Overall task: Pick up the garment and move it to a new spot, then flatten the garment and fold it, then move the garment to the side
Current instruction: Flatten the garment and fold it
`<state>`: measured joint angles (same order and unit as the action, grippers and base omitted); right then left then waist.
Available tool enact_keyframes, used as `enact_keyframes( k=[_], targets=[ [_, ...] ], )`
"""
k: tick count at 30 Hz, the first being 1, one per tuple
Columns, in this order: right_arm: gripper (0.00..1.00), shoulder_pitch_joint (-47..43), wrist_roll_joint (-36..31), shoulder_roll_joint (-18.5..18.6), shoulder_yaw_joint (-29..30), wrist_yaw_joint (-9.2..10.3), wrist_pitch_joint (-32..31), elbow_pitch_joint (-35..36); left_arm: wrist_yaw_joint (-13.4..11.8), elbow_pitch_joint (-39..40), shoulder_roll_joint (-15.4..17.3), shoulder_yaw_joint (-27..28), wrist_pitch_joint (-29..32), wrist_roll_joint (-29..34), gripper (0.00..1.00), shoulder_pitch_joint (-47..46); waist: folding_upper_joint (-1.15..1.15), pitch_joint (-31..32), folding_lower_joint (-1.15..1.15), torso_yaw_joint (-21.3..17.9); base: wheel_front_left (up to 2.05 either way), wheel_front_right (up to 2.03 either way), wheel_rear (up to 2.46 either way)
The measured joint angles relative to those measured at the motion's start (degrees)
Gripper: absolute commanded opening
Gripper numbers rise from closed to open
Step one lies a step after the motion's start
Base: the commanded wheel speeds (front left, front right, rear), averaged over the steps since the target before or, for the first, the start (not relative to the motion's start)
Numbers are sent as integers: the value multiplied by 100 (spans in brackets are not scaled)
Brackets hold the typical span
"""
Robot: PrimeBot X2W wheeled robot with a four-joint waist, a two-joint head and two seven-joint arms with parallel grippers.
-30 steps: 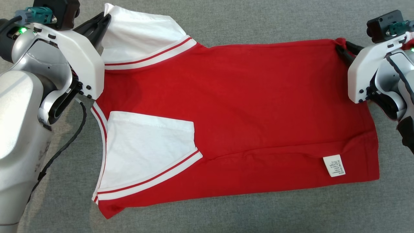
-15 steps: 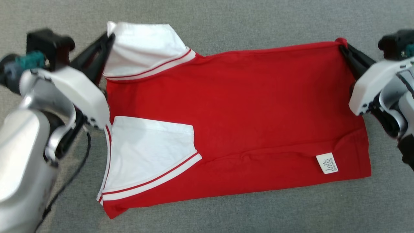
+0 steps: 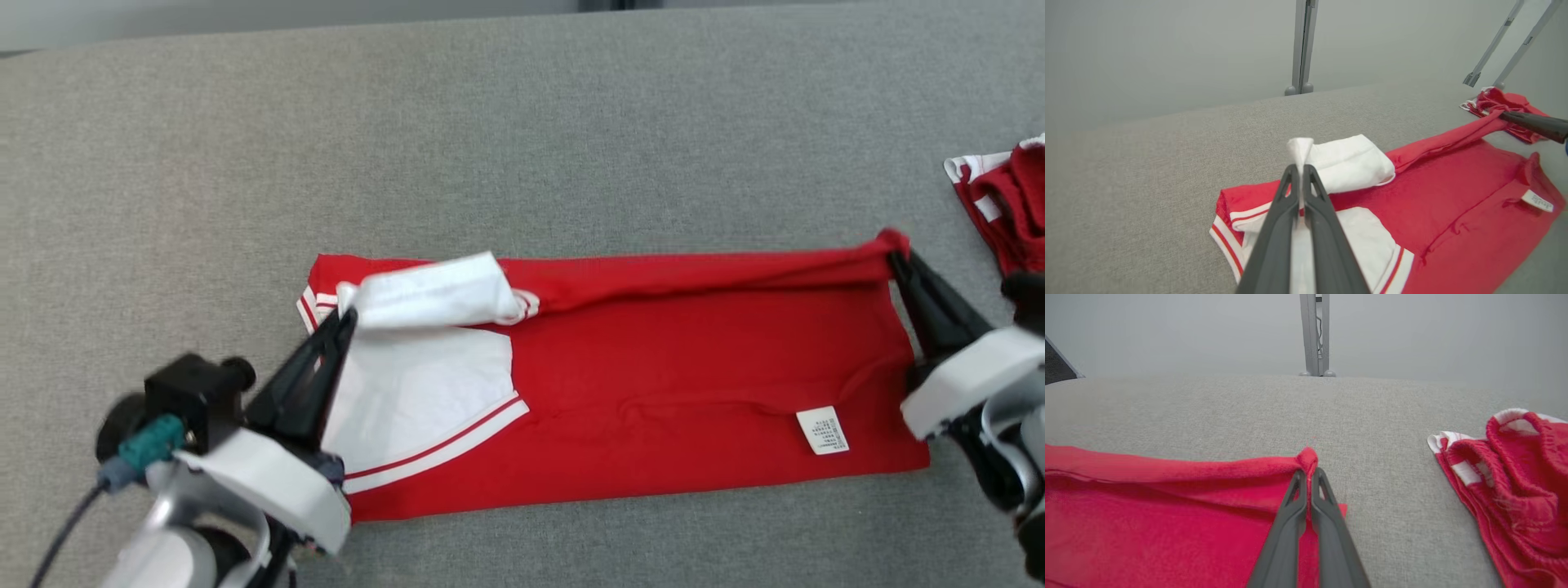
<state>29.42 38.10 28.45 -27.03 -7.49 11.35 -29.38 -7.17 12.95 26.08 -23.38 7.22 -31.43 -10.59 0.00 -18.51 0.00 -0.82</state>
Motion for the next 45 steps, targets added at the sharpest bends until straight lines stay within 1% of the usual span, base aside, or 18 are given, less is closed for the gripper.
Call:
enact_keyframes(
  k=[2,6,13,14,15,16,17,18,22,26,31,36,40,45],
  targets=[
    [0,-352,-159,-86,235,0,-13,175,-100,13,-115,-32,-109,-68,0,300,0,85,0,18,0,0,0],
    [0,-982,-420,-316,750,0,-127,593,-201,-107,-266,-93,-324,-119,0,671,0,257,0,62,0,0,0],
    [0,-1867,-947,-715,1452,0,-512,1241,-189,-509,-460,-218,-463,-310,0,941,0,517,0,113,0,0,0],
    [15,-1952,-1024,-786,1557,0,-563,1296,-180,-576,-482,-231,-469,-344,0,959,0,544,0,116,0,0,0],
    [47,-2031,-1107,-834,1619,0,-626,1350,-145,-644,-490,-246,-478,-350,0,990,0,567,0,119,0,0,0],
    [88,-2121,-1174,-887,1705,0,-673,1403,-140,-704,-497,-258,-513,-350,25,1017,0,588,0,121,0,0,0],
    [100,-2205,-1211,-960,1771,0,-694,1463,-140,-761,-504,-258,-528,-361,57,1027,0,604,0,122,0,0,0],
    [100,-2290,-1248,-1033,1836,0,-739,1530,-138,-811,-508,-255,-548,-392,100,1033,0,617,0,121,0,0,0],
    [100,-2613,-1382,-1225,2134,0,-839,1749,-149,-895,-502,-181,-648,-434,100,1143,0,654,0,112,0,0,0],
    [100,-2872,-1464,-1382,2459,0,-890,1929,-209,-813,-469,-85,-814,-439,100,1261,0,686,0,113,0,0,0],
    [100,-3024,-1564,-1524,2810,0,-940,2121,-266,-768,-467,-40,-989,-355,100,1258,0,767,0,123,0,0,0],
    [100,-3028,-1683,-1636,3016,0,-1038,2231,-286,-882,-608,-132,-1101,-291,100,1134,0,895,0,139,0,0,0],
    [100,-2891,-1727,-1720,3007,0,-1162,2121,-298,-1089,-724,-157,-1262,-229,100,1001,0,970,0,184,0,0,0],
    [100,-2595,-1695,-1748,2967,0,-1315,1768,-279,-1336,-861,-214,-1382,-199,100,845,0,993,0,269,0,0,0]
  ],
)
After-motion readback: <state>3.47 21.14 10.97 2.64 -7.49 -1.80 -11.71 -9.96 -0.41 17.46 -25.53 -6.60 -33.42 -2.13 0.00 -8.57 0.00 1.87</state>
